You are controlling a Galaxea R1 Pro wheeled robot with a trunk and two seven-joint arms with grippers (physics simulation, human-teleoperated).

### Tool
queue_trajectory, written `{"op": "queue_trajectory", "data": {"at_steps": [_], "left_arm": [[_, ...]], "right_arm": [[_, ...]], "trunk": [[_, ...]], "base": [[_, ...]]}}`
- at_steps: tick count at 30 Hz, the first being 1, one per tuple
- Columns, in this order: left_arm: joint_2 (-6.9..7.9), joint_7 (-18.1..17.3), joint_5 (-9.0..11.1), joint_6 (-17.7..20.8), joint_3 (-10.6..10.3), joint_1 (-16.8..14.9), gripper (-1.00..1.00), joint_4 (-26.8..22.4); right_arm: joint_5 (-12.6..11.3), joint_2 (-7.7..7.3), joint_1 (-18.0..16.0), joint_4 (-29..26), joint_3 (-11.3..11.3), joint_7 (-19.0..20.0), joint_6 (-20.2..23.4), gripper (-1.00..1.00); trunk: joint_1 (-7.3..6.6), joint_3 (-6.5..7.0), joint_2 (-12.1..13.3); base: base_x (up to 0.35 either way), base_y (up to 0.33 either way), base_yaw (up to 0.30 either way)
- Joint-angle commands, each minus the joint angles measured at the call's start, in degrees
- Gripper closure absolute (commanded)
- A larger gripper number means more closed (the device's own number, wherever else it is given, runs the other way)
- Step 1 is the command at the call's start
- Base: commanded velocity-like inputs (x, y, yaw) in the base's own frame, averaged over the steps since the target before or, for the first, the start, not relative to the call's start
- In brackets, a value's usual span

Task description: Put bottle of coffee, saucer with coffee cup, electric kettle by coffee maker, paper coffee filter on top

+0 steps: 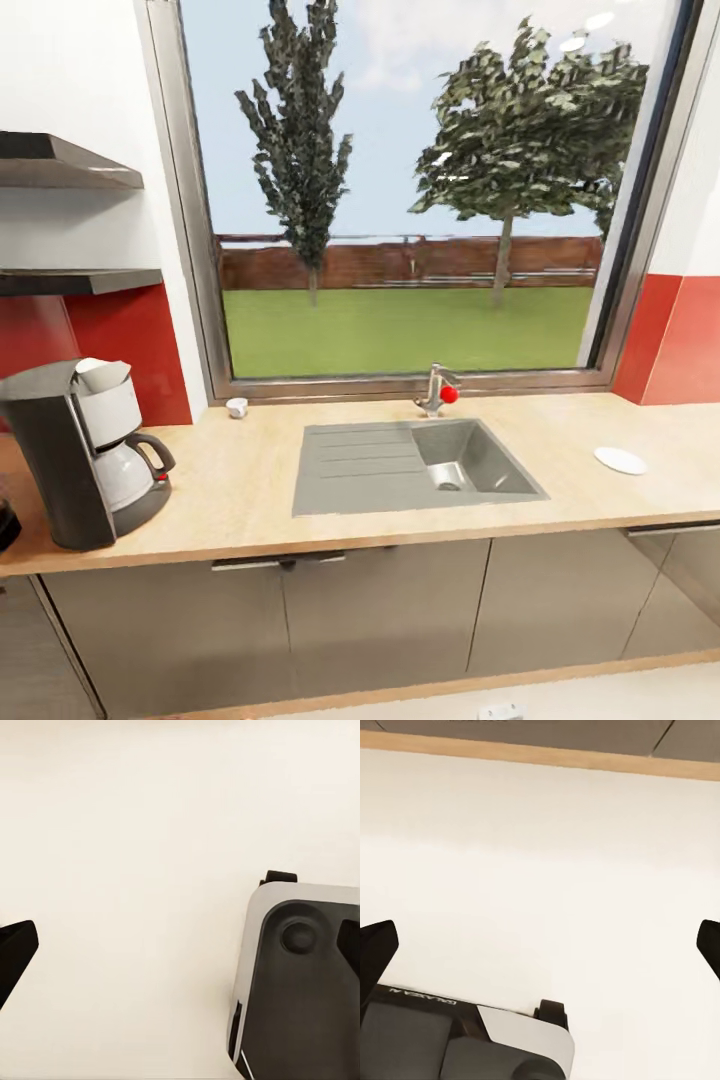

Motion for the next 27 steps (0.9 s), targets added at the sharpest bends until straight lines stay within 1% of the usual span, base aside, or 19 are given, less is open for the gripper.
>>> {"op": "queue_trajectory", "data": {"at_steps": [1, 7, 10, 17, 22, 27], "left_arm": [[-0.02, -0.05, -0.02, -0.26, 0.44, -0.04, -1.0, 0.1], [-0.02, -0.23, -0.02, -0.26, 0.42, -0.04, -1.0, 0.05], [-0.02, -0.22, -0.02, -0.26, 0.38, -0.04, -1.0, 0.03], [-0.02, -0.25, -0.02, -0.26, 0.41, -0.04, -1.0, 0.02], [0.06, -0.26, -0.02, -0.26, 0.4, -0.03, -1.0, 0.02], [0.06, -0.23, -0.02, -0.3, 0.38, -0.04, -1.0, 0.02]], "right_arm": [[0.53, 0.0, 0.03, -0.15, -0.49, 0.2, 0.32, -1.0], [0.53, 0.0, 0.03, -0.15, -0.49, 0.18, 0.32, -1.0], [0.53, -0.01, 0.03, -0.15, -0.49, 0.14, 0.32, -1.0], [0.53, -0.01, 0.03, -0.14, -0.49, 0.11, 0.32, -1.0], [0.53, -0.01, 0.03, -0.15, -0.52, 0.11, 0.34, -1.0], [0.53, -0.01, 0.03, -0.21, -0.57, 0.11, 0.34, -1.0]], "trunk": [[0.02, -0.02, -0.04], [0.02, -0.02, -0.04], [0.02, -0.02, -0.04], [0.02, -0.02, -0.04], [0.02, -0.02, -0.04], [0.02, -0.02, -0.04]], "base": [[0.002, -0.007, 0.277], [0.0, -0.002, 0.274], [0.0, 0.0, 0.139], [-0.003, 0.0, 0.03], [-0.13, 0.0, 0.003], [-0.038, 0.0, 0.0]]}}
